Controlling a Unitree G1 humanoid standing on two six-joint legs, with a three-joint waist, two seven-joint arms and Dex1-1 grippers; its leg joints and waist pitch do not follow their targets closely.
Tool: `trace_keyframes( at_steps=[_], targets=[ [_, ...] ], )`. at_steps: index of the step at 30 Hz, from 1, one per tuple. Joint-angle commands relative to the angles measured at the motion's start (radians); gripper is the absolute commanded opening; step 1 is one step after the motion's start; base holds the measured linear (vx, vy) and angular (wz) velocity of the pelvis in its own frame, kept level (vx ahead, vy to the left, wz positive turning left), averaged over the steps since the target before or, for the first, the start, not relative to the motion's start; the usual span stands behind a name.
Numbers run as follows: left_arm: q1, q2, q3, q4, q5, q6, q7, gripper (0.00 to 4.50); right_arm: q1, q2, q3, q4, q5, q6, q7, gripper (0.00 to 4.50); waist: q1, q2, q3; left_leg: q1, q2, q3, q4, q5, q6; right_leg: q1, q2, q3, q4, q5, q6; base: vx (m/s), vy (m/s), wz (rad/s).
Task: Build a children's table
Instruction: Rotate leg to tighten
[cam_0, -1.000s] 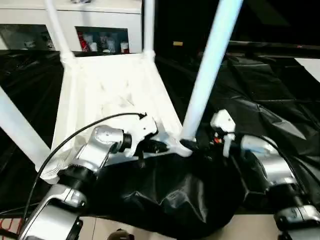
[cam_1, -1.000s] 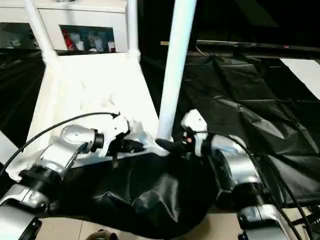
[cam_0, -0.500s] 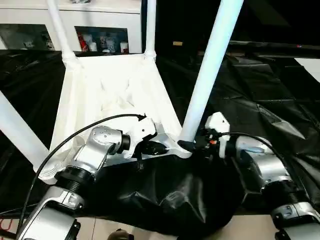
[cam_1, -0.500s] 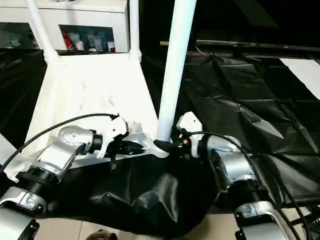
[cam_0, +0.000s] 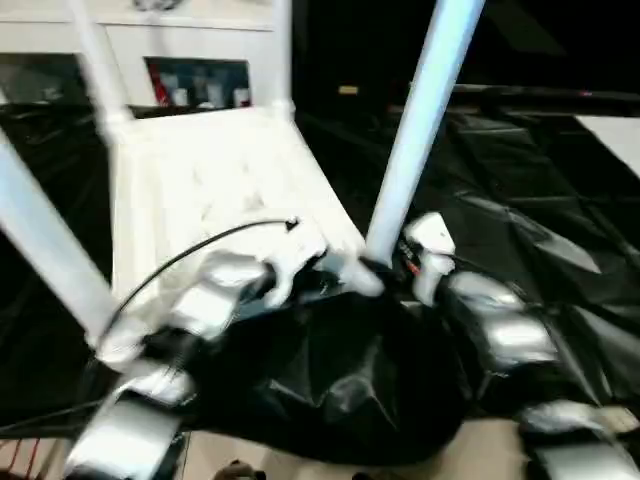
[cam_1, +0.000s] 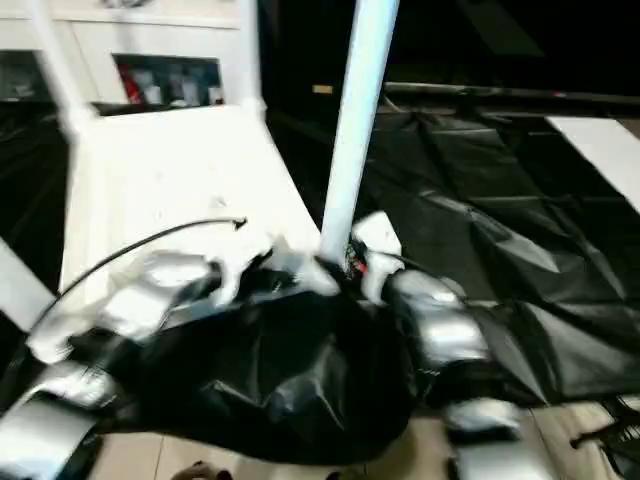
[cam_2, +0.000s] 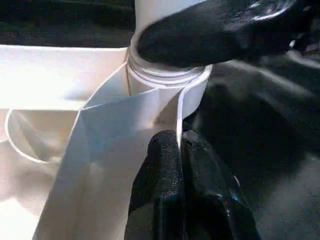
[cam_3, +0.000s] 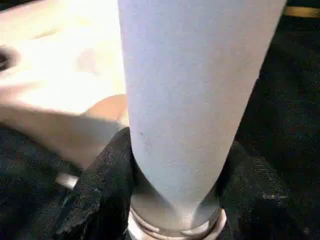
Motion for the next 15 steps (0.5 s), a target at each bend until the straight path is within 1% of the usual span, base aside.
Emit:
trace_keyframes(
  at_steps=[1,2,3,4,5,6,7,8,10,11,12,13,14,15],
  targets=[
    [-0.056,-0.050,0.026,-0.022,-0.021,-0.019,0.060,0.00,0.009,0.062,0.048,0.064,-0.014,0.032,-0.042,2.01,-0.001,0.000,-0.068,0.021,0.057,-0.041,-0.073,-0.322,-0.013,0.036,-0.099,0.047,-0.099,-0.487,-0.128,0.000,0.000,0.00],
    [-0.060,-0.065,0.022,-0.018,-0.018,-0.026,0.070,0.00,-0.013,0.099,0.058,0.085,-0.030,0.014,-0.085,2.01,-0.001,0.001,-0.069,0.022,0.057,-0.039,-0.071,-0.315,-0.005,0.034,-0.101,0.051,-0.098,-0.468,-0.133,0.000,0.000,0.00],
    [-0.059,-0.067,0.021,-0.020,-0.018,-0.028,0.069,0.00,-0.017,0.105,0.063,0.088,-0.035,0.007,-0.087,2.01,-0.005,0.004,-0.071,0.017,0.055,-0.039,-0.071,-0.304,-0.002,0.037,-0.099,0.051,-0.096,-0.444,-0.141,0.000,0.000,0.00],
    [-0.059,-0.069,0.020,-0.021,-0.018,-0.029,0.068,0.00,-0.020,0.109,0.066,0.090,-0.038,0.002,-0.089,2.01,-0.005,0.004,-0.072,0.017,0.056,-0.039,-0.071,-0.297,0.001,0.038,-0.099,0.052,-0.095,-0.428,-0.144,0.000,0.000,0.00],
    [-0.053,-0.068,0.010,-0.027,-0.018,-0.040,0.054,0.00,-0.026,0.116,0.084,0.094,-0.051,-0.022,-0.078,2.01,-0.005,0.002,-0.072,0.016,0.055,-0.035,-0.070,-0.286,0.011,0.039,-0.097,0.053,-0.091,-0.389,-0.155,0.000,0.000,0.00],
    [-0.046,-0.063,-0.003,-0.032,-0.013,-0.054,0.035,0.00,-0.028,0.122,0.081,0.096,-0.043,-0.035,-0.059,2.01,-0.004,-0.002,-0.073,0.016,0.055,-0.034,-0.069,-0.280,0.017,0.040,-0.098,0.054,-0.090,-0.380,-0.158,0.000,0.000,0.00],
    [-0.040,-0.056,-0.014,-0.035,-0.009,-0.071,0.017,0.00,-0.027,0.119,0.071,0.093,-0.034,-0.034,-0.046,2.56,-0.003,-0.005,-0.072,0.013,0.055,-0.033,-0.068,-0.264,0.025,0.043,-0.099,0.054,-0.087,-0.366,-0.162,0.000,0.000,0.00],
    [-0.035,-0.050,-0.017,-0.037,-0.007,-0.079,0.006,0.00,-0.026,0.117,0.063,0.091,-0.027,-0.029,-0.041,2.70,-0.002,-0.003,-0.072,0.012,0.055,-0.034,-0.069,-0.259,0.029,0.044,-0.099,0.055,-0.087,-0.364,-0.162,0.000,0.000,0.00],
    [-0.033,-0.047,-0.017,-0.036,-0.007,-0.080,0.004,0.00,-0.025,0.113,0.060,0.091,-0.030,-0.031,-0.040,2.72,-0.003,-0.005,-0.072,0.012,0.057,-0.033,-0.069,-0.252,0.035,0.044,-0.098,0.054,-0.085,-0.360,-0.164,0.000,0.000,0.00],
    [-0.030,-0.044,-0.016,-0.038,-0.007,-0.080,0.003,0.00,-0.022,0.105,0.061,0.089,-0.035,-0.031,-0.038,2.82,-0.003,-0.004,-0.071,0.013,0.057,-0.033,-0.069,-0.254,0.034,0.043,-0.098,0.054,-0.085,-0.366,-0.168,0.000,0.000,0.00],
    [-0.024,-0.037,-0.017,-0.041,-0.007,-0.086,-0.002,0.00,-0.015,0.083,0.064,0.081,-0.049,-0.036,-0.046,2.98,-0.003,-0.010,-0.071,0.013,0.057,-0.032,-0.069,-0.251,0.035,0.044,-0.098,0.054,-0.086,-0.369,-0.167,0.000,0.000,0.00],
    [-0.018,-0.029,-0.020,-0.044,-0.004,-0.096,-0.010,0.00,0.000,0.056,0.065,0.057,-0.051,-0.040,-0.024,3.11,-0.002,-0.009,-0.071,0.013,0.057,-0.032,-0.069,-0.248,0.036,0.044,-0.099,0.054,-0.085,-0.371,-0.167,0.000,0.000,0.00],
    [-0.014,-0.024,-0.022,-0.047,-0.003,-0.104,-0.016,0.00,0.011,0.037,0.065,0.040,-0.051,-0.042,-0.007,3.11,0.001,-0.008,-0.071,0.013,0.058,-0.032,-0.069,-0.244,0.039,0.045,-0.098,0.054,-0.085,-0.366,-0.161,0.000,0.000,0.00],
    [-0.009,-0.019,-0.024,-0.048,0.003,-0.120,-0.012,0.00,0.036,0.001,0.065,-0.007,-0.038,-0.035,0.045,3.11,0.004,-0.013,-0.070,0.013,0.059,-0.031,-0.070,-0.241,0.045,0.045,-0.095,0.054,-0.085,-0.358,-0.155,0.000,0.000,0.00]
  ],
)
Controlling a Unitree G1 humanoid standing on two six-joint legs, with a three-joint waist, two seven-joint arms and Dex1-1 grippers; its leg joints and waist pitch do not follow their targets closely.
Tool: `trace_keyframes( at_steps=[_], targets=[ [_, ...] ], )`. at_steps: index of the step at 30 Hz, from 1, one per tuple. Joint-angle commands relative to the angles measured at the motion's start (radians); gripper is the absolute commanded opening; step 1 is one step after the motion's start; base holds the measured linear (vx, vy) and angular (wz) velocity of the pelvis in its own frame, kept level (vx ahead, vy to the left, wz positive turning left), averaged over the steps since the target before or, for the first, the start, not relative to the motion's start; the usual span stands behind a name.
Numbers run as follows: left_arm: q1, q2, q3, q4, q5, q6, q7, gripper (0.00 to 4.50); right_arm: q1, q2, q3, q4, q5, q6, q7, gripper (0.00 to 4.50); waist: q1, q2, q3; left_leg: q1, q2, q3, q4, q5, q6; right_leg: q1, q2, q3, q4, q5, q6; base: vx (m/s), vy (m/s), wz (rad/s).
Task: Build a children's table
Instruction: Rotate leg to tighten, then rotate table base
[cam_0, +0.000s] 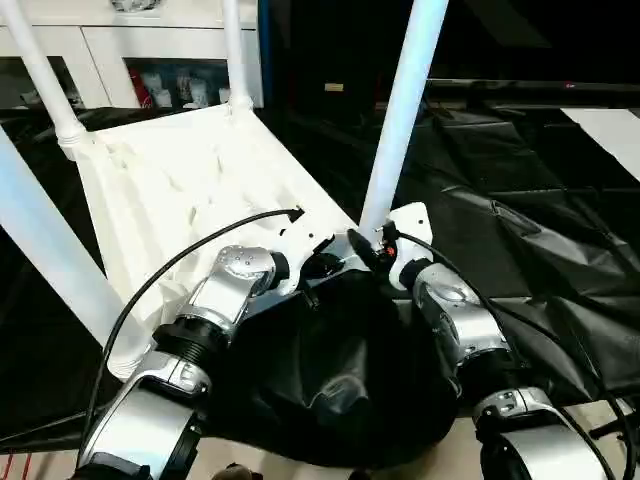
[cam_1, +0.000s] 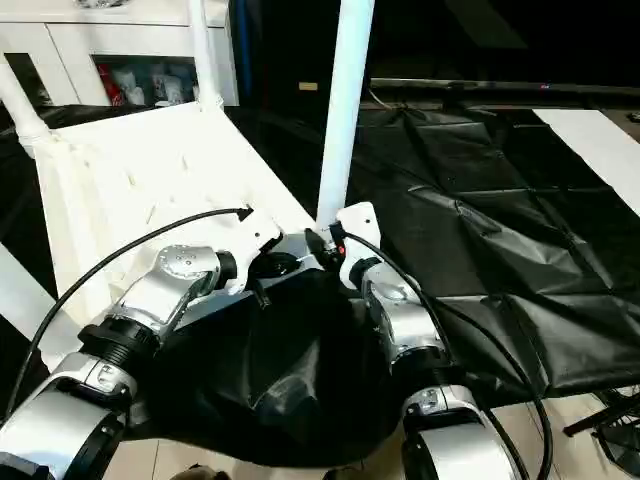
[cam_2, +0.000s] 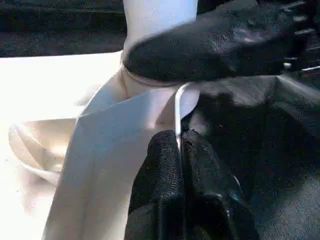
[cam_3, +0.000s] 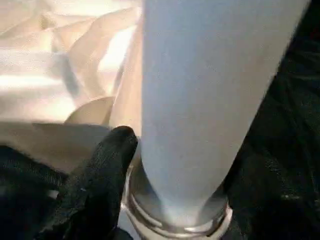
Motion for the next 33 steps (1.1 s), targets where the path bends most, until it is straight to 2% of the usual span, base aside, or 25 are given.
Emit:
trace_keyframes(
  at_steps=[1,2,3,4,5,7,8,10,12,15,16,17,18,19,20,21,22,23,24,25,26,28,29,31,33],
  targets=[
    [-0.002,-0.016,-0.006,-0.054,-0.016,-0.076,-0.020,0.00,0.039,-0.017,0.048,-0.033,0.008,0.028,0.103,3.11,0.008,-0.011,-0.072,0.015,0.061,-0.031,-0.065,-0.236,0.049,0.045,-0.097,0.056,-0.082,-0.349,-0.160,0.000,0.000,0.00],
    [0.006,-0.013,-0.005,-0.061,-0.016,-0.084,-0.024,0.00,0.071,-0.062,0.052,-0.090,0.026,0.030,0.170,3.11,0.010,-0.012,-0.071,0.012,0.059,-0.030,-0.065,-0.234,0.053,0.048,-0.097,0.055,-0.084,-0.349,-0.156,0.000,0.000,0.00],
    [0.017,-0.011,-0.003,-0.077,-0.020,-0.094,-0.030,0.00,0.107,-0.116,0.049,-0.154,0.049,0.035,0.242,3.11,0.017,-0.019,-0.068,0.015,0.060,-0.028,-0.063,-0.236,0.060,0.046,-0.098,0.056,-0.087,-0.364,-0.148,0.000,0.000,0.00],
    [0.020,-0.011,-0.002,-0.081,-0.021,-0.096,-0.030,0.00,0.116,-0.130,0.047,-0.171,0.056,0.039,0.261,3.11,0.028,-0.019,-0.068,0.016,0.062,-0.027,-0.061,-0.236,0.067,0.048,-0.101,0.057,-0.089,-0.388,-0.133,0.000,0.000,0.00],
    [0.035,-0.020,0.017,-0.106,-0.045,-0.082,-0.025,0.00,0.152,-0.188,0.039,-0.238,0.088,0.057,0.342,3.11,0.037,-0.021,-0.068,0.014,0.063,-0.028,-0.062,-0.228,0.073,0.048,-0.099,0.056,-0.088,-0.391,-0.126,0.000,0.000,0.00],
    [0.049,-0.020,0.027,-0.134,-0.065,-0.077,-0.034,0.00,0.176,-0.231,0.036,-0.287,0.107,0.065,0.391,3.11,0.035,-0.022,-0.068,0.011,0.059,-0.028,-0.062,-0.229,0.076,0.047,-0.098,0.054,-0.090,-0.410,-0.120,0.000,0.000,0.00],
    [0.058,-0.016,0.028,-0.150,-0.071,-0.067,-0.039,0.44,0.187,-0.249,0.032,-0.311,0.118,0.073,0.411,3.18,0.038,-0.025,-0.068,0.010,0.060,-0.029,-0.060,-0.229,0.078,0.048,-0.101,0.052,-0.091,-0.430,-0.112,0.000,0.000,0.00],
    [0.076,-0.006,0.025,-0.178,-0.072,-0.054,-0.042,0.55,0.204,-0.276,0.020,-0.353,0.144,0.092,0.436,3.18,0.037,-0.025,-0.070,0.009,0.059,-0.030,-0.060,-0.224,0.077,0.047,-0.100,0.051,-0.092,-0.441,-0.110,0.000,0.000,0.00],
    [0.108,0.012,0.022,-0.224,-0.077,-0.041,-0.055,0.57,0.227,-0.304,0.005,-0.422,0.184,0.135,0.471,3.18,0.034,-0.026,-0.067,0.009,0.064,-0.031,-0.063,-0.230,0.076,0.043,-0.096,0.050,-0.092,-0.417,-0.126,0.000,0.000,0.00],
    [0.146,0.025,0.039,-0.302,-0.095,-0.021,-0.059,0.92,0.260,-0.322,0.011,-0.503,0.224,0.188,0.507,3.18,0.034,-0.034,-0.066,0.009,0.064,-0.031,-0.063,-0.230,0.075,0.044,-0.098,0.050,-0.091,-0.428,-0.117,0.000,0.000,0.00],
    [0.167,0.032,0.052,-0.350,-0.108,-0.007,-0.061,1.01,0.273,-0.325,0.017,-0.535,0.236,0.212,0.516,3.18,0.034,-0.030,-0.064,0.009,0.065,-0.031,-0.063,-0.233,0.073,0.043,-0.098,0.051,-0.091,-0.440,-0.114,0.000,0.000,0.00],
    [0.194,0.041,0.065,-0.415,-0.131,0.031,-0.071,1.13,0.281,-0.320,0.024,-0.555,0.240,0.224,0.515,3.18,0.033,-0.035,-0.065,0.010,0.066,-0.031,-0.063,-0.233,0.066,0.041,-0.098,0.051,-0.090,-0.449,-0.113,0.000,0.000,0.00],
    [0.194,0.041,0.065,-0.415,-0.131,0.031,-0.071,1.13,0.281,-0.320,0.024,-0.555,0.240,0.224,0.515,3.18,0.033,-0.035,-0.065,0.010,0.066,-0.031,-0.063,-0.233,0.066,0.041,-0.098,0.051,-0.090,-0.449,-0.113,0.000,0.000,0.00],
    [0.243,0.067,0.076,-0.526,-0.170,0.101,-0.100,1.27,0.282,-0.299,0.039,-0.562,0.236,0.230,0.503,3.18,0.032,-0.033,-0.063,0.010,0.064,-0.031,-0.063,-0.243,0.063,0.037,-0.097,0.049,-0.095,-0.475,-0.108,0.000,0.000,0.00],
    [0.311,0.114,0.079,-0.666,-0.220,0.215,-0.134,1.37,0.275,-0.269,0.055,-0.551,0.222,0.225,0.478,3.18,0.030,-0.040,-0.066,0.008,0.072,-0.037,-0.067,-0.236,0.045,0.043,-0.106,0.050,-0.082,-0.465,-0.124,0.000,0.000,0.00],
    [0.328,0.128,0.078,-0.698,-0.231,0.242,-0.142,1.42,0.271,-0.261,0.058,-0.545,0.218,0.223,0.470,3.18,0.023,-0.032,-0.063,0.005,0.072,-0.039,-0.071,-0.245,0.036,0.039,-0.104,0.050,-0.084,-0.475,-0.130,0.000,0.000,0.00],
    [0.359,0.156,0.075,-0.756,-0.251,0.286,-0.152,1.44,0.266,-0.250,0.062,-0.538,0.213,0.223,0.457,3.18,0.019,-0.034,-0.059,0.018,0.069,-0.032,-0.068,-0.276,0.030,0.025,-0.093,0.050,-0.095,-0.496,-0.124,0.000,0.000,0.00],
    [0.389,0.181,0.075,-0.804,-0.266,0.327,-0.158,1.44,0.257,-0.237,0.065,-0.526,0.205,0.220,0.442,3.18,0.019,-0.033,-0.058,0.019,0.069,-0.033,-0.068,-0.283,0.027,0.025,-0.094,0.051,-0.094,-0.499,-0.123,0.000,0.000,0.00],
    [0.438,0.221,0.078,-0.875,-0.291,0.384,-0.171,1.70,0.240,-0.214,0.065,-0.498,0.192,0.208,0.413,3.18,0.019,-0.032,-0.058,0.017,0.073,-0.040,-0.072,-0.293,0.009,0.028,-0.100,0.052,-0.085,-0.504,-0.132,0.000,0.000,0.00],
    [0.487,0.261,0.085,-0.941,-0.316,0.431,-0.181,1.80,0.223,-0.193,0.064,-0.472,0.185,0.206,0.386,3.18,0.012,-0.036,-0.053,0.012,0.069,-0.037,-0.077,-0.302,0.011,0.027,-0.093,0.052,-0.093,-0.521,-0.123,0.000,0.000,0.00],
    [0.531,0.292,0.093,-0.995,-0.330,0.464,-0.185,1.80,0.209,-0.175,0.064,-0.448,0.181,0.208,0.367,3.18,0.009,-0.032,-0.052,0.019,0.069,-0.038,-0.077,-0.324,-0.007,0.023,-0.091,0.053,-0.092,-0.521,-0.122,0.000,0.000,0.00],
    [0.567,0.316,0.108,-1.035,-0.337,0.488,-0.185,1.97,0.195,-0.158,0.067,-0.427,0.175,0.201,0.348,3.18,0.009,-0.029,-0.049,0.030,0.068,-0.037,-0.076,-0.364,-0.019,0.013,-0.087,0.056,-0.096,-0.533,-0.115,0.000,0.000,0.00],
    [0.601,0.335,0.125,-1.075,-0.342,0.514,-0.182,2.11,0.183,-0.143,0.069,-0.408,0.167,0.195,0.329,3.18,0.013,-0.030,-0.049,0.033,0.067,-0.037,-0.076,-0.382,-0.026,0.013,-0.087,0.056,-0.097,-0.545,-0.104,0.000,0.000,0.00],
    [0.640,0.352,0.152,-1.119,-0.347,0.545,-0.170,2.21,0.158,-0.122,0.071,-0.368,0.145,0.178,0.284,3.18,0.013,-0.036,-0.048,0.028,0.067,-0.041,-0.079,-0.388,-0.032,0.017,-0.090,0.056,-0.095,-0.552,-0.100,0.000,0.000,0.00],
    [0.683,0.374,0.182,-1.150,-0.352,0.573,-0.161,2.27,0.123,-0.098,0.064,-0.308,0.127,0.155,0.229,3.18,0.012,-0.034,-0.047,0.031,0.065,-0.042,-0.080,-0.410,-0.047,0.013,-0.089,0.055,-0.097,-0.573,-0.088,0.000,0.000,0.00]
  ],
)
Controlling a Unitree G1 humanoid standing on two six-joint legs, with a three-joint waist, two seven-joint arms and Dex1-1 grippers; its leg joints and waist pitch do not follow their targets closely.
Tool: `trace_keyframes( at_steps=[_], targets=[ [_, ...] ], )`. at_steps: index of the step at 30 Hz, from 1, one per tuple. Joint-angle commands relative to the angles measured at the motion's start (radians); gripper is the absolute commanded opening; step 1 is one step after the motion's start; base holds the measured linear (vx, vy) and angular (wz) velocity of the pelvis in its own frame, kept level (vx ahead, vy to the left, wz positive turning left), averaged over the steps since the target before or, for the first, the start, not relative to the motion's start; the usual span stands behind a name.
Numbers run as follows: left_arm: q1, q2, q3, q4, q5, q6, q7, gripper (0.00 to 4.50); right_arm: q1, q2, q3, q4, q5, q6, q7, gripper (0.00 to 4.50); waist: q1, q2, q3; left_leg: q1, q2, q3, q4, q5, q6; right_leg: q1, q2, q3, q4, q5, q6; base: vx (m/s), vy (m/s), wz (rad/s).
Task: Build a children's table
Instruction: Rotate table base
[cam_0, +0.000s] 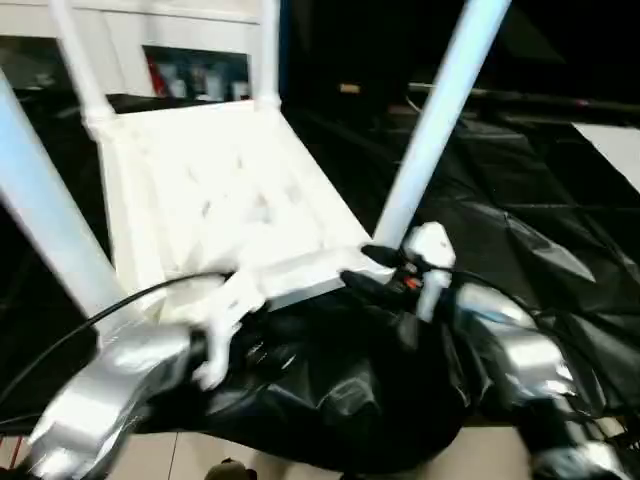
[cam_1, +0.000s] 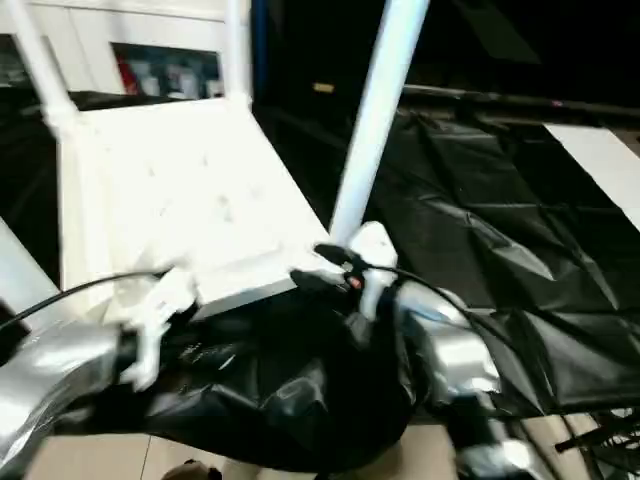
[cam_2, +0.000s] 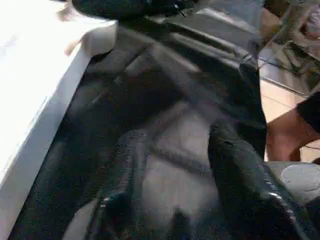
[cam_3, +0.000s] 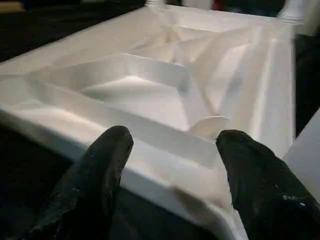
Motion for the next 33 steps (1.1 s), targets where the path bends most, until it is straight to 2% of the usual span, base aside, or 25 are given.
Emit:
trace_keyframes(
  at_steps=[1,4,5,7,8,9,10,11,12,13,14,16,17,19,20,22,23,25,26,27,28,29,30,32,33],
  targets=[
    [0.055,0.046,0.044,-0.075,-0.036,0.068,0.026,2.39,-0.059,0.014,-0.028,0.109,-0.050,-0.040,-0.118,3.18,-0.010,0.011,-0.048,0.029,0.061,-0.043,-0.083,-0.422,-0.050,0.013,-0.090,0.053,-0.098,-0.588,-0.083,0.000,0.000,0.00],
    [0.106,0.074,0.074,-0.110,-0.056,0.091,0.029,2.67,-0.105,0.026,-0.049,0.194,-0.067,-0.059,-0.193,3.18,-0.020,0.010,-0.049,0.030,0.059,-0.046,-0.082,-0.440,-0.063,0.012,-0.090,0.052,-0.098,-0.610,-0.074,0.000,0.000,0.00],
    [0.140,0.090,0.089,-0.125,-0.060,0.096,0.023,2.67,-0.135,0.030,-0.063,0.248,-0.074,-0.059,-0.244,3.18,-0.026,0.009,-0.047,0.035,0.058,-0.046,-0.078,-0.465,-0.067,0.004,-0.088,0.052,-0.097,-0.609,-0.075,0.000,0.000,0.00],
    [0.206,0.124,0.121,-0.145,-0.059,0.100,0.008,2.85,-0.193,0.041,-0.086,0.351,-0.086,-0.079,-0.340,3.18,-0.033,0.010,-0.047,0.031,0.057,-0.050,-0.080,-0.482,-0.073,0.008,-0.088,0.049,-0.098,-0.625,-0.069,0.000,0.000,0.00],
    [0.238,0.137,0.142,-0.154,-0.060,0.102,0.000,3.00,-0.224,0.047,-0.100,0.405,-0.090,-0.094,-0.385,3.18,-0.034,0.002,-0.048,0.037,0.057,-0.045,-0.077,-0.491,-0.076,0.000,-0.086,0.049,-0.101,-0.634,-0.057,0.000,0.000,0.00],
    [0.243,0.139,0.146,-0.155,-0.061,0.102,-0.002,3.06,-0.231,0.047,-0.103,0.416,-0.089,-0.095,-0.394,3.18,-0.032,0.005,-0.048,0.042,0.056,-0.046,-0.074,-0.496,-0.075,-0.003,-0.086,0.051,-0.100,-0.634,-0.055,0.000,0.000,0.00],
    [0.262,0.145,0.166,-0.157,-0.056,0.094,-0.005,3.09,-0.251,0.048,-0.111,0.450,-0.088,-0.101,-0.414,3.18,-0.027,0.008,-0.046,0.051,0.055,-0.040,-0.072,-0.517,-0.078,-0.013,-0.079,0.054,-0.105,-0.621,-0.051,0.000,0.000,0.00],
    [0.280,0.156,0.186,-0.159,-0.058,0.089,-0.003,3.13,-0.273,0.048,-0.115,0.490,-0.090,-0.116,-0.430,3.18,-0.029,0.006,-0.044,0.053,0.054,-0.042,-0.071,-0.542,-0.082,-0.015,-0.079,0.051,-0.104,-0.615,-0.058,0.000,0.000,0.00],
    [0.313,0.181,0.234,-0.164,-0.074,0.085,-0.010,3.23,-0.313,0.047,-0.119,0.558,-0.096,-0.146,-0.459,3.18,-0.032,0.005,-0.047,0.044,0.055,-0.048,-0.076,-0.549,-0.086,-0.004,-0.080,0.049,-0.098,-0.604,-0.057,0.000,0.000,0.00],
    [0.315,0.183,0.238,-0.164,-0.076,0.085,-0.011,3.37,-0.316,0.047,-0.120,0.563,-0.096,-0.148,-0.461,3.18,-0.032,0.005,-0.047,0.044,0.055,-0.048,-0.076,-0.549,-0.086,-0.004,-0.080,0.049,-0.098,-0.604,-0.057,0.000,0.000,0.00],
    [0.324,0.191,0.255,-0.165,-0.084,0.088,-0.016,3.47,-0.327,0.046,-0.121,0.582,-0.098,-0.156,-0.468,3.18,-0.033,0.004,-0.050,0.040,0.057,-0.047,-0.080,-0.542,-0.088,-0.002,-0.079,0.051,-0.090,-0.564,-0.063,0.000,0.000,0.00],
    [0.343,0.208,0.285,-0.166,-0.092,0.080,-0.024,3.55,-0.347,0.046,-0.125,0.614,-0.097,-0.170,-0.471,3.18,-0.031,0.006,-0.050,0.043,0.055,-0.044,-0.079,-0.541,-0.088,-0.005,-0.077,0.055,-0.089,-0.537,-0.073,0.000,0.000,0.00],
    [0.364,0.223,0.333,-0.162,-0.101,0.059,-0.038,3.65,-0.366,0.045,-0.130,0.641,-0.095,-0.188,-0.466,3.18,-0.032,0.003,-0.054,0.032,0.055,-0.046,-0.081,-0.518,-0.083,0.005,-0.081,0.057,-0.082,-0.509,-0.085,0.000,0.000,0.00],
    [0.381,0.239,0.396,-0.149,-0.109,0.018,-0.061,3.92,-0.382,0.042,-0.133,0.659,-0.092,-0.207,-0.450,3.18,-0.034,0.002,-0.054,0.026,0.056,-0.043,-0.082,-0.489,-0.077,0.007,-0.080,0.060,-0.079,-0.478,-0.094,0.000,0.000,0.00],
    [0.379,0.247,0.438,-0.136,-0.114,-0.004,-0.077,3.99,-0.385,0.039,-0.132,0.661,-0.093,-0.220,-0.432,3.18,-0.030,0.005,-0.054,0.033,0.055,-0.038,-0.078,-0.481,-0.073,0.003,-0.078,0.062,-0.079,-0.457,-0.100,0.000,0.000,0.00],
    [0.363,0.250,0.467,-0.123,-0.123,-0.021,-0.085,4.24,-0.382,0.038,-0.129,0.658,-0.093,-0.233,-0.408,3.18,-0.029,0.008,-0.054,0.032,0.057,-0.039,-0.081,-0.477,-0.074,0.005,-0.076,0.062,-0.074,-0.438,-0.105,0.000,0.000,0.00],
    [0.316,0.249,0.511,-0.103,-0.155,-0.047,-0.088,4.36,-0.369,0.034,-0.118,0.643,-0.087,-0.254,-0.348,3.18,-0.028,0.009,-0.055,0.033,0.056,-0.039,-0.080,-0.485,-0.073,0.006,-0.074,0.061,-0.074,-0.439,-0.107,0.000,0.000,0.00],
    [0.292,0.246,0.524,-0.098,-0.180,-0.056,-0.091,4.46,-0.355,0.030,-0.112,0.628,-0.083,-0.262,-0.316,3.18,-0.029,0.008,-0.054,0.030,0.058,-0.041,-0.083,-0.486,-0.077,0.011,-0.075,0.061,-0.070,-0.419,-0.120,0.000,0.000,0.00],
    [0.255,0.235,0.523,-0.091,-0.215,-0.059,-0.097,4.46,-0.324,0.021,-0.104,0.593,-0.080,-0.265,-0.281,3.18,-0.027,0.018,-0.056,0.032,0.057,-0.041,-0.083,-0.484,-0.082,0.013,-0.075,0.061,-0.069,-0.404,-0.123,0.000,0.000,0.00],
    [0.239,0.228,0.514,-0.087,-0.227,-0.074,-0.096,4.48,-0.307,0.012,-0.102,0.578,-0.081,-0.269,-0.272,3.18,-0.026,0.015,-0.057,0.033,0.058,-0.039,-0.083,-0.475,-0.080,0.013,-0.075,0.062,-0.069,-0.391,-0.127,0.000,0.000,0.00],
    [0.230,0.224,0.507,-0.085,-0.233,-0.080,-0.097,4.48,-0.295,0.007,-0.103,0.566,-0.080,-0.271,-0.271,3.18,-0.024,0.020,-0.058,0.033,0.058,-0.038,-0.082,-0.458,-0.080,0.014,-0.076,0.064,-0.065,-0.362,-0.138,0.000,0.000,0.00],
    [0.213,0.215,0.495,-0.083,-0.244,-0.094,-0.098,4.48,-0.271,-0.001,-0.112,0.540,-0.071,-0.268,-0.263,3.18,-0.025,0.016,-0.059,0.028,0.058,-0.038,-0.083,-0.445,-0.077,0.019,-0.076,0.063,-0.064,-0.350,-0.141,0.000,0.000,0.00],
    [0.193,0.202,0.485,-0.079,-0.251,-0.104,-0.094,4.48,-0.250,-0.007,-0.118,0.512,-0.062,-0.258,-0.259,3.18,-0.022,0.018,-0.061,0.031,0.059,-0.036,-0.082,-0.424,-0.077,0.019,-0.076,0.064,-0.062,-0.327,-0.147,0.000,0.000,0.00],
    [0.144,0.171,0.462,-0.065,-0.264,-0.116,-0.083,4.48,-0.200,-0.017,-0.123,0.444,-0.055,-0.247,-0.253,3.18,-0.018,0.028,-0.060,0.031,0.056,-0.034,-0.080,-0.417,-0.075,0.022,-0.074,0.065,-0.064,-0.325,-0.146,0.000,0.000,0.00],
    [0.126,0.161,0.453,-0.059,-0.268,-0.122,-0.080,4.48,-0.184,-0.019,-0.126,0.423,-0.055,-0.246,-0.247,3.18,-0.019,0.023,-0.060,0.031,0.056,-0.034,-0.080,-0.419,-0.074,0.022,-0.074,0.065,-0.065,-0.332,-0.147,0.000,0.000,0.00]
  ],
)
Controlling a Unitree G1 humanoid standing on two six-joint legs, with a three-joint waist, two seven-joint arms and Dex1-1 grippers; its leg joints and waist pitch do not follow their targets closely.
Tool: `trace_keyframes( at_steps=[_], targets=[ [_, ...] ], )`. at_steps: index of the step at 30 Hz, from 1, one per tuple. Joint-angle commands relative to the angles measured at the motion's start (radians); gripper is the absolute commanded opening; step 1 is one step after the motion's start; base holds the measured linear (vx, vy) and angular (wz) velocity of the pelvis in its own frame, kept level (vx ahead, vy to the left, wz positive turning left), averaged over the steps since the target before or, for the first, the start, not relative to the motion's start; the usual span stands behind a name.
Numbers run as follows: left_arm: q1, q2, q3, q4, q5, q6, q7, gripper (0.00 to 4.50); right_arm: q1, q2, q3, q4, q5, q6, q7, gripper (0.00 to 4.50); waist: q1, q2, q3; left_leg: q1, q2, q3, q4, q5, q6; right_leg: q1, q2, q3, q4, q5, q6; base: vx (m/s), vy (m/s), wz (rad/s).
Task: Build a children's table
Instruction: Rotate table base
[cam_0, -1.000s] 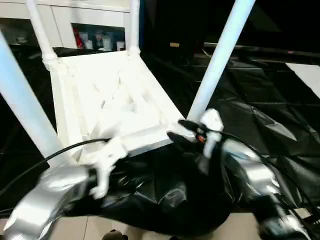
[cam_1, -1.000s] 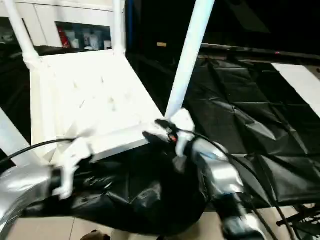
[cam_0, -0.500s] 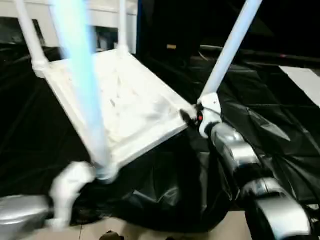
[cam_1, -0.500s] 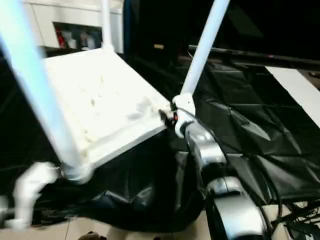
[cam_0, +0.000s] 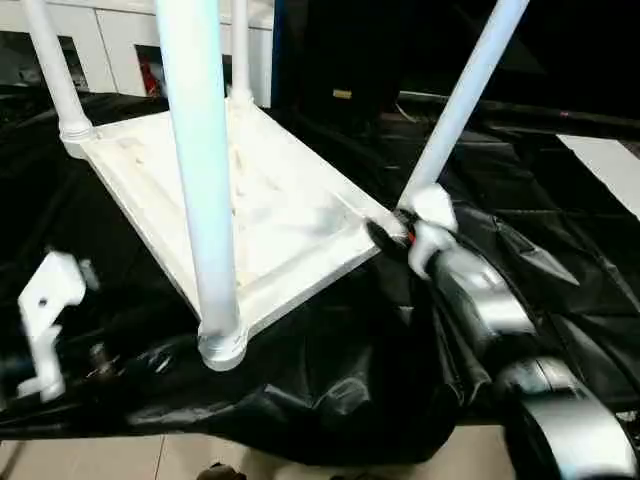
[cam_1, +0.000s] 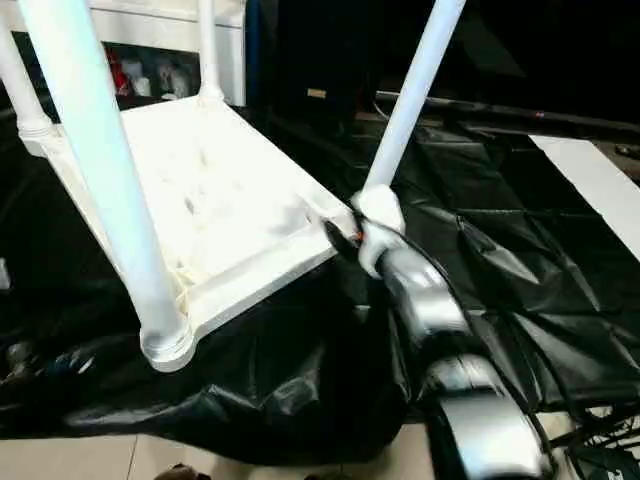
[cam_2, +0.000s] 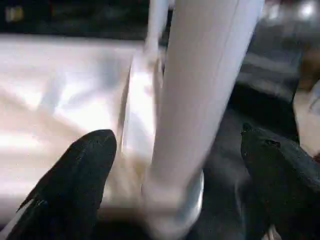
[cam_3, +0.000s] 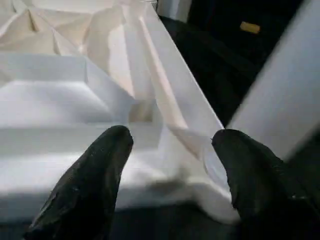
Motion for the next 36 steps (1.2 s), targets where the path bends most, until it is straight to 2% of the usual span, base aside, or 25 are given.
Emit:
trace_keyframes(
  at_steps=[1,2,3,5,6,7,8,9,10,11,14,16,17,18,19,20,21,22,23,28,30,31,32,35,36],
  targets=[
    [-0.055,-0.030,-0.045,0.013,-0.031,-0.011,0.015,4.48,0.042,-0.021,-0.017,-0.084,0.005,0.016,0.003,3.18,-0.002,0.045,-0.059,0.029,0.057,-0.036,-0.085,-0.420,-0.075,0.023,-0.076,0.060,-0.072,-0.346,-0.148,0.000,0.000,0.00],
    [-0.057,-0.031,-0.046,0.014,-0.032,-0.010,0.016,4.48,0.044,-0.021,-0.017,-0.086,0.004,0.016,0.003,3.18,-0.003,0.039,-0.060,0.027,0.057,-0.035,-0.085,-0.420,-0.075,0.025,-0.076,0.059,-0.073,-0.355,-0.146,0.000,0.000,0.00],
    [-0.077,-0.045,-0.064,0.023,-0.036,-0.016,0.021,4.48,0.062,-0.023,-0.024,-0.101,-0.003,0.021,-0.018,3.18,-0.003,0.045,-0.058,0.030,0.056,-0.037,-0.083,-0.437,-0.077,0.022,-0.079,0.059,-0.077,-0.394,-0.142,0.000,0.000,0.00],
    [-0.117,-0.073,-0.097,0.043,-0.038,-0.028,0.033,4.48,0.086,-0.021,-0.041,-0.109,-0.009,0.023,-0.061,3.18,-0.005,0.039,-0.060,0.033,0.055,-0.037,-0.079,-0.441,-0.076,0.020,-0.078,0.058,-0.084,-0.442,-0.123,0.000,0.000,0.00],
    [-0.142,-0.093,-0.121,0.056,-0.033,-0.039,0.043,4.48,0.097,-0.020,-0.050,-0.104,-0.015,0.030,-0.094,3.18,-0.005,0.044,-0.061,0.031,0.054,-0.037,-0.078,-0.431,-0.076,0.021,-0.078,0.058,-0.082,-0.436,-0.122,0.000,0.000,0.00],
    [-0.152,-0.101,-0.130,0.061,-0.031,-0.044,0.047,4.48,0.101,-0.020,-0.051,-0.104,-0.015,0.035,-0.106,3.18,-0.006,0.042,-0.061,0.029,0.053,-0.037,-0.077,-0.422,-0.070,0.022,-0.076,0.057,-0.081,-0.434,-0.123,0.000,0.000,0.00],
    [-0.185,-0.131,-0.159,0.077,-0.030,-0.054,0.058,4.48,0.108,-0.019,-0.049,-0.095,-0.031,0.045,-0.155,3.18,-0.008,0.049,-0.061,0.028,0.052,-0.037,-0.077,-0.420,-0.070,0.022,-0.076,0.057,-0.081,-0.437,-0.121,0.000,0.000,0.00],
    [-0.213,-0.158,-0.181,0.089,-0.032,-0.057,0.065,4.48,0.106,-0.016,-0.047,-0.082,-0.043,0.051,-0.192,3.18,-0.010,0.045,-0.061,0.029,0.051,-0.035,-0.076,-0.415,-0.070,0.021,-0.074,0.055,-0.084,-0.446,-0.115,0.000,0.000,0.00],
    [-0.225,-0.170,-0.193,0.095,-0.030,-0.060,0.069,4.48,0.105,-0.013,-0.048,-0.080,-0.045,0.057,-0.203,3.18,-0.009,0.047,-0.063,0.032,0.052,-0.035,-0.074,-0.413,-0.072,0.020,-0.075,0.056,-0.083,-0.444,-0.117,0.000,0.000,0.00],
    [-0.244,-0.190,-0.214,0.103,-0.026,-0.067,0.075,4.48,0.102,-0.006,-0.051,-0.077,-0.044,0.067,-0.216,3.18,-0.010,0.047,-0.064,0.028,0.051,-0.035,-0.073,-0.399,-0.066,0.023,-0.075,0.056,-0.082,-0.435,-0.118,0.000,0.000,0.00],
    [-0.274,-0.228,-0.256,0.120,-0.029,-0.075,0.082,4.48,0.071,0.014,-0.033,-0.024,-0.057,0.078,-0.222,3.18,-0.015,0.047,-0.065,0.027,0.051,-0.035,-0.072,-0.400,-0.061,0.023,-0.075,0.054,-0.083,-0.443,-0.118,0.000,0.000,0.00],
    [-0.286,-0.239,-0.286,0.123,-0.026,-0.077,0.076,4.48,0.037,0.030,-0.010,0.030,-0.072,0.068,-0.205,3.18,-0.019,0.044,-0.067,0.024,0.054,-0.037,-0.072,-0.394,-0.059,0.024,-0.077,0.053,-0.078,-0.418,-0.132,0.000,0.000,0.00],
    [-0.294,-0.248,-0.309,0.125,-0.027,-0.075,0.070,4.48,0.005,0.046,0.006,0.070,-0.081,0.060,-0.187,3.18,-0.023,0.038,-0.067,0.021,0.055,-0.036,-0.072,-0.386,-0.055,0.025,-0.075,0.053,-0.075,-0.395,-0.145,0.000,0.000,0.00],
    [-0.299,-0.251,-0.319,0.129,-0.031,-0.075,0.069,4.48,-0.005,0.051,0.010,0.080,-0.086,0.060,-0.187,3.18,-0.023,0.042,-0.068,0.022,0.055,-0.036,-0.071,-0.381,-0.055,0.025,-0.078,0.054,-0.071,-0.385,-0.154,0.000,0.000,0.00],
    [-0.304,-0.256,-0.330,0.128,-0.037,-0.069,0.069,4.48,-0.019,0.058,0.015,0.092,-0.091,0.059,-0.190,3.18,-0.025,0.038,-0.067,0.019,0.056,-0.035,-0.071,-0.376,-0.052,0.027,-0.079,0.055,-0.072,-0.383,-0.155,0.000,0.000,0.00],
    [-0.308,-0.259,-0.341,0.127,-0.038,-0.067,0.069,4.48,-0.031,0.064,0.017,0.101,-0.093,0.058,-0.190,3.18,-0.024,0.040,-0.067,0.020,0.057,-0.035,-0.071,-0.370,-0.053,0.027,-0.080,0.056,-0.070,-0.380,-0.158,0.000,0.000,0.00],
    [-0.320,-0.280,-0.381,0.117,-0.047,-0.046,0.066,4.48,-0.063,0.081,0.025,0.128,-0.099,0.053,-0.188,3.18,-0.025,0.033,-0.067,0.019,0.057,-0.033,-0.071,-0.358,-0.050,0.028,-0.080,0.056,-0.069,-0.375,-0.157,0.000,0.000,0.00],
    [-0.321,-0.281,-0.383,0.117,-0.048,-0.045,0.065,4.48,-0.064,0.082,0.025,0.129,-0.099,0.052,-0.188,3.18,-0.024,0.034,-0.068,0.022,0.058,-0.033,-0.070,-0.355,-0.051,0.027,-0.081,0.056,-0.067,-0.373,-0.162,0.000,0.000,0.00],
    [-0.331,-0.299,-0.417,0.119,-0.039,-0.045,0.065,4.48,-0.081,0.092,0.029,0.142,-0.103,0.050,-0.184,3.18,-0.021,0.038,-0.065,0.025,0.058,-0.031,-0.068,-0.356,-0.053,0.023,-0.080,0.057,-0.069,-0.373,-0.161,0.000,0.000,0.00],
    [-0.370,-0.346,-0.492,0.166,0.001,-0.064,0.086,4.48,-0.118,0.105,0.033,0.181,-0.109,0.035,-0.180,3.18,-0.023,0.031,-0.067,0.020,0.057,-0.031,-0.070,-0.349,-0.053,0.029,-0.080,0.056,-0.069,-0.366,-0.150,0.000,0.000,0.00],
    [-0.431,-0.404,-0.546,0.241,0.039,-0.093,0.107,4.48,-0.142,0.113,0.029,0.211,-0.108,0.027,-0.168,3.18,-0.024,0.025,-0.067,0.019,0.055,-0.030,-0.067,-0.344,-0.047,0.029,-0.083,0.056,-0.074,-0.396,-0.141,0.000,0.000,0.00],
    [-0.439,-0.410,-0.553,0.251,0.044,-0.096,0.108,4.48,-0.144,0.114,0.030,0.213,-0.109,0.027,-0.166,3.18,-0.022,0.027,-0.067,0.019,0.056,-0.031,-0.066,-0.341,-0.048,0.030,-0.087,0.057,-0.075,-0.406,-0.137,0.000,0.000,0.00],
    [-0.456,-0.422,-0.569,0.270,0.054,-0.101,0.110,4.48,-0.150,0.117,0.031,0.225,-0.110,0.022,-0.163,3.18,-0.025,0.025,-0.066,0.012,0.056,-0.033,-0.068,-0.338,-0.046,0.034,-0.086,0.056,-0.075,-0.414,-0.132,0.000,0.000,0.00],
    [-0.516,-0.471,-0.609,0.349,0.104,-0.152,0.123,4.48,-0.161,0.121,0.034,0.249,-0.115,0.013,-0.165,3.18,-0.026,0.024,-0.069,0.018,0.054,-0.030,-0.063,-0.326,-0.037,0.028,-0.085,0.055,-0.079,-0.414,-0.129,0.000,0.000,0.00],
    [-0.544,-0.492,-0.619,0.393,0.132,-0.180,0.142,4.48,-0.165,0.122,0.033,0.257,-0.116,0.011,-0.172,3.18,-0.028,0.026,-0.070,0.013,0.055,-0.032,-0.064,-0.317,-0.036,0.035,-0.087,0.055,-0.076,-0.402,-0.135,0.000,0.000,0.00]
  ],
)
